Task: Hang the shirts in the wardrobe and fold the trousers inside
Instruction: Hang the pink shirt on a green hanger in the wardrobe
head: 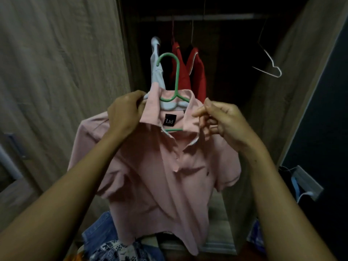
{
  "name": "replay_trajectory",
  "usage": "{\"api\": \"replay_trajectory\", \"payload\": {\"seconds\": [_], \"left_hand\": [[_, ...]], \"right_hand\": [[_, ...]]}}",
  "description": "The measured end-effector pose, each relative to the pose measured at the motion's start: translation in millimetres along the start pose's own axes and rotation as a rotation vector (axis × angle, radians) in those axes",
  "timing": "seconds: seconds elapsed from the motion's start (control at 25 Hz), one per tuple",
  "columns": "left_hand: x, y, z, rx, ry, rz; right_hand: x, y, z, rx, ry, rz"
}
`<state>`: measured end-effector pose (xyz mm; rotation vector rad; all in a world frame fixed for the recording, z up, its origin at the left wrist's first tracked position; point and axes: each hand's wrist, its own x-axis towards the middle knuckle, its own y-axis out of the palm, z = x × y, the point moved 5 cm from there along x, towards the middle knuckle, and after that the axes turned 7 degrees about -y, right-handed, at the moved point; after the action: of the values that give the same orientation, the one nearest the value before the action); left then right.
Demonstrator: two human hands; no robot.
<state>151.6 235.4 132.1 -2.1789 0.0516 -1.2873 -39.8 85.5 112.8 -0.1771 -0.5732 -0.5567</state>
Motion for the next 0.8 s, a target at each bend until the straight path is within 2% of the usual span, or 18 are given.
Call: {"api": "replay_trajectory", "payload": {"seconds": [0.04, 0.12, 0.16, 0.24, 0.32, 0.4, 0.52, 0.64, 0.72, 0.8], "left_hand": [[0, -2, -3, -0.019, 0.012, -0.002], [0, -4, -5, -0.06, 0.043, 0.009], [1, -4, -5, -0.083, 0.043, 0.02], [3, -3, -5, -0.114, 0.021, 0.03], [2, -3, -6, -0.206, 0.002, 0.044], [2, -3, -9, -0.374, -0.009, 0.05], [6, -5, -7, -0.514, -0.036, 0.034], [17, -7, 4, -0.733, -0.234, 0.063], [24, -5, 1, -0.708, -0.328, 0.156], [24, 1, -12, -0.533, -0.283, 0.247]], "right_hand": [[3, -5, -2, -0.089, -0.045, -0.071], [11, -22, 0, -0.495, -0.243, -0.284], [15, -25, 2, -0.749, -0.309, -0.294], [26, -25, -7, -1.075, -0.248, -0.105], [31, -25, -14, -1.101, -0.161, -0.035], [33, -25, -10, -1.084, -0.185, -0.12], [32, -26, -2, -1.188, -0.249, -0.276], [28, -28, 6, -1.19, -0.282, -0.341], [26, -27, 8, -1.228, -0.316, -0.357], [24, -23, 7, -1.263, -0.355, -0.362]]}}
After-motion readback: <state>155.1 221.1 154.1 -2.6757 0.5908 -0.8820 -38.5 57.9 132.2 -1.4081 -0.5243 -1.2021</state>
